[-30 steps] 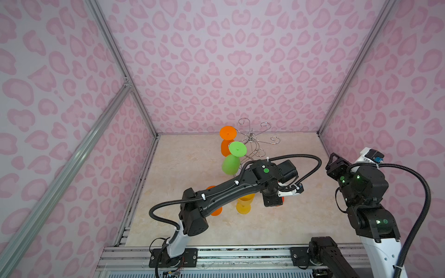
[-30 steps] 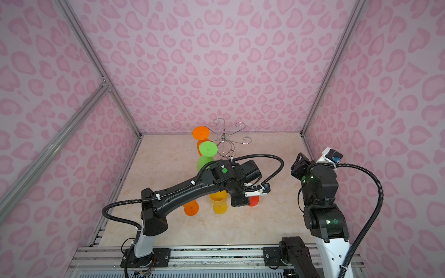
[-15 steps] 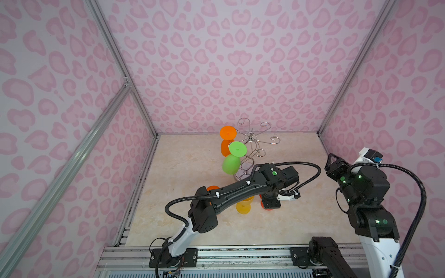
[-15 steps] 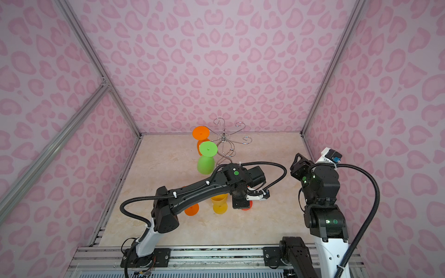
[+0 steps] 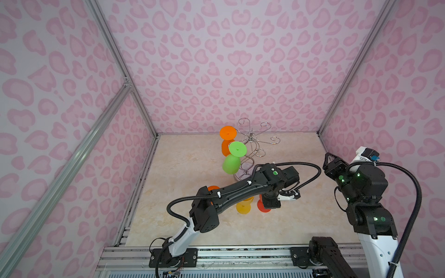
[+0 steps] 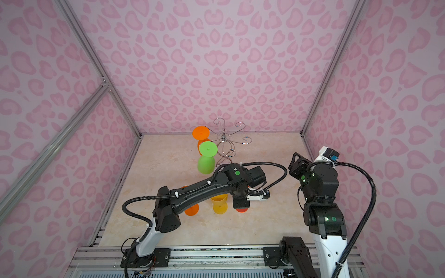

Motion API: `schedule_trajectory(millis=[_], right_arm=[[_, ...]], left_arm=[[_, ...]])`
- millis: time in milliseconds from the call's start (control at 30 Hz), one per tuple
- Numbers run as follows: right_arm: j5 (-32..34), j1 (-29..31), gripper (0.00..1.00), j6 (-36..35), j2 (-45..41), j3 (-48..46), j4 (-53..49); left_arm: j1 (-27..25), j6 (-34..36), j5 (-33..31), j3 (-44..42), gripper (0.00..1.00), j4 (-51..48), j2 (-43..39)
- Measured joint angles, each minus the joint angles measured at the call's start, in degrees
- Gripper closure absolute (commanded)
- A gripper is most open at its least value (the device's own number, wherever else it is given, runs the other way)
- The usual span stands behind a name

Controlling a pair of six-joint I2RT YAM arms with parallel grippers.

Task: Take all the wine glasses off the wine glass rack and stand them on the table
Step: 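Lower the red glass upright onto the table beside the yellow glass with the left gripper, then open the left gripper and move it to the green glass on the rack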

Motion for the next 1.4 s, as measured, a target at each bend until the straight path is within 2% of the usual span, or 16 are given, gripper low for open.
schedule_trajectory(millis=[100, 233, 467, 567, 667, 767, 867, 1000, 1100, 1200, 1400], right_arm=[[-0.2, 0.0, 0.45, 0.0, -0.3, -0.1, 0.2], [-0.3, -0.3, 0.45, 0.0, -0.6, -0.2, 0.2], [-1.0, -0.4, 0.45, 0.2, -1.2, -1.0, 0.2], [-1.4, -0.6, 0.45, 0.4, -1.4, -1.6, 0.5], [-2.1, -0.6, 0.45, 1.0, -1.5, -2.5, 0.6], [-3.0, -0.6, 0.47, 1.1, -1.4, -3.2, 1.0], [-3.4, -0.6, 0.47, 1.1, -1.4, -3.3, 1.3], [-4.0, -0.6, 0.47, 1.0, -1.5, -3.7, 2.1], [-4.5, -0.6, 0.47, 1.0, -1.4, -4.6, 2.6], [-5.2, -0.6, 0.47, 1.5, -1.1, -5.5, 3.1], [-6.1, -0.7, 0.47, 2.1, -0.9, -6.2, 4.3]], left_arm=[[0.0, 0.0, 0.1, 1.2, 0.65, 0.0, 0.0], [0.1, -0.2, 0.4, 2.8, 0.48, 0.1, -0.2], [0.1, -1.0, 1.4, 5.0, 0.45, 1.6, -4.0], [0.4, -2.5, 2.4, 2.3, 0.45, 6.1, -10.0], [1.6, -5.8, 4.3, -3.1, 0.46, 11.8, -19.7], [4.6, -12.0, 5.6, -9.6, 0.46, 19.5, -32.7], [9.8, -20.1, 8.4, -18.4, 0.45, 28.8, -43.6], [20.8, -33.5, 14.1, -34.2, 0.33, 38.8, -54.7], [29.2, -43.8, 18.9, -44.6, 0.32, 45.4, -61.0], [35.2, -54.1, 24.0, -53.9, 0.31, 54.0, -64.9], [40.2, -70.0, 30.1, -63.2, 0.31, 66.2, -66.5]])
